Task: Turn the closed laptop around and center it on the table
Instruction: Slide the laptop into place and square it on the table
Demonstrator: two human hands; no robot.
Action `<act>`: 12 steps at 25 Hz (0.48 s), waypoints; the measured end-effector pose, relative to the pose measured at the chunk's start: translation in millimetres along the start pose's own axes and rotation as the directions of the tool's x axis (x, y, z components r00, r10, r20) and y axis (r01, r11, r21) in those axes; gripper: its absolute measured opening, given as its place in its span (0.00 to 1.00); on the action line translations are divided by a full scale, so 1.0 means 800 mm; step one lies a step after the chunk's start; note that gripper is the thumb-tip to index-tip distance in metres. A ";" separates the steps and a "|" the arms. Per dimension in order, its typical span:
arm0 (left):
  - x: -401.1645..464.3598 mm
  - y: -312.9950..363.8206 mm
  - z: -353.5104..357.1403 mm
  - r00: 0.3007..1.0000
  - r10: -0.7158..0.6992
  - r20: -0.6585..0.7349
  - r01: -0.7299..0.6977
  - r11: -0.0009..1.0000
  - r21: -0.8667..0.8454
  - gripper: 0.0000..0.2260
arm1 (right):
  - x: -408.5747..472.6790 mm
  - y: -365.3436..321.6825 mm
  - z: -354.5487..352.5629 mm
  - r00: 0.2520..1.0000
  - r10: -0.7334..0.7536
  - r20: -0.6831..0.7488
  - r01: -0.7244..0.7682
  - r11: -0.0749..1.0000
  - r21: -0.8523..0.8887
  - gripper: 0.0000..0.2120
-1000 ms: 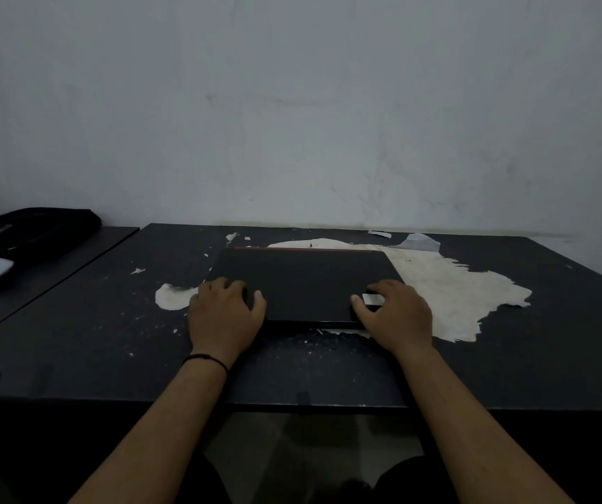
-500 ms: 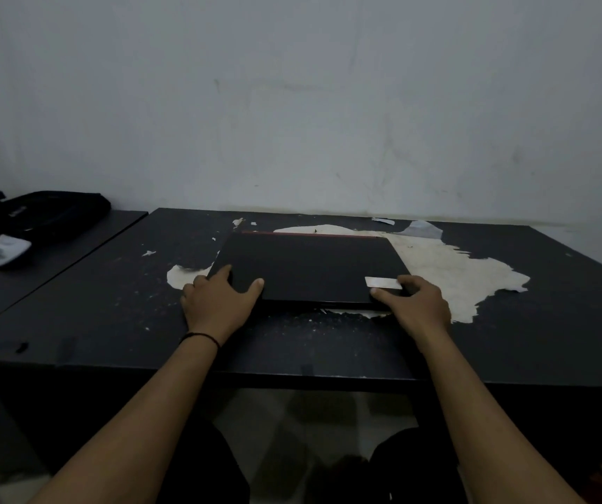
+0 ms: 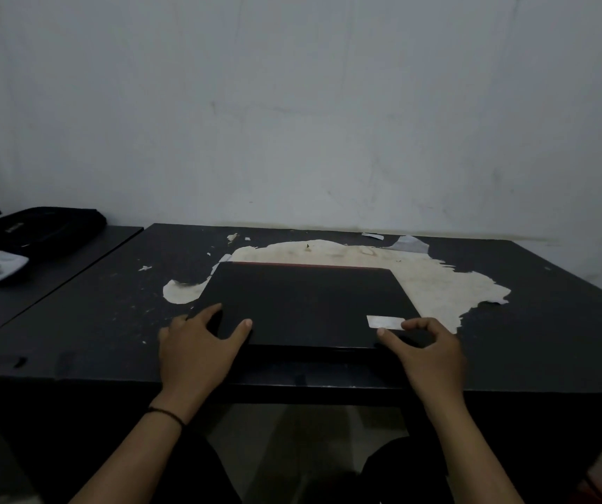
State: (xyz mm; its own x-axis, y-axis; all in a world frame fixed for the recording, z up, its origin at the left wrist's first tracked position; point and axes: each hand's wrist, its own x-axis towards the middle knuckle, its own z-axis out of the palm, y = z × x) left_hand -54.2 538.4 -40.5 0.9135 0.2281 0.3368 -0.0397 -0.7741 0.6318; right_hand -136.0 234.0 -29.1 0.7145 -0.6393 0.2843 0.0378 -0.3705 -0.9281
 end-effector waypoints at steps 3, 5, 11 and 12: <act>-0.016 -0.003 -0.008 0.999 0.019 -0.042 -0.019 1.000 -0.009 0.33 | -0.010 0.001 -0.010 0.999 -0.033 0.041 0.033 0.999 -0.020 0.16; -0.018 -0.005 -0.008 0.998 0.033 -0.059 -0.033 0.999 -0.005 0.33 | -0.011 0.001 -0.016 0.995 -0.052 0.091 0.057 0.996 -0.061 0.18; -0.022 -0.009 -0.007 0.995 0.052 -0.086 -0.053 0.999 -0.011 0.31 | -0.014 0.007 -0.027 0.968 -0.085 0.237 0.113 0.987 -0.109 0.28; -0.022 -0.008 -0.007 0.995 0.052 -0.087 -0.053 0.999 -0.011 0.31 | -0.015 0.008 -0.027 0.965 -0.093 0.246 0.125 0.985 -0.117 0.29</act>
State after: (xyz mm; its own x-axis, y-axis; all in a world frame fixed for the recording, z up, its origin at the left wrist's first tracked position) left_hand -72.5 542.9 -46.5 0.8717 0.2380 0.4283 -0.0925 -0.7784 0.6209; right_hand -159.3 224.3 -33.1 0.8576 -0.4166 0.3017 0.0446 -0.5240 -0.8505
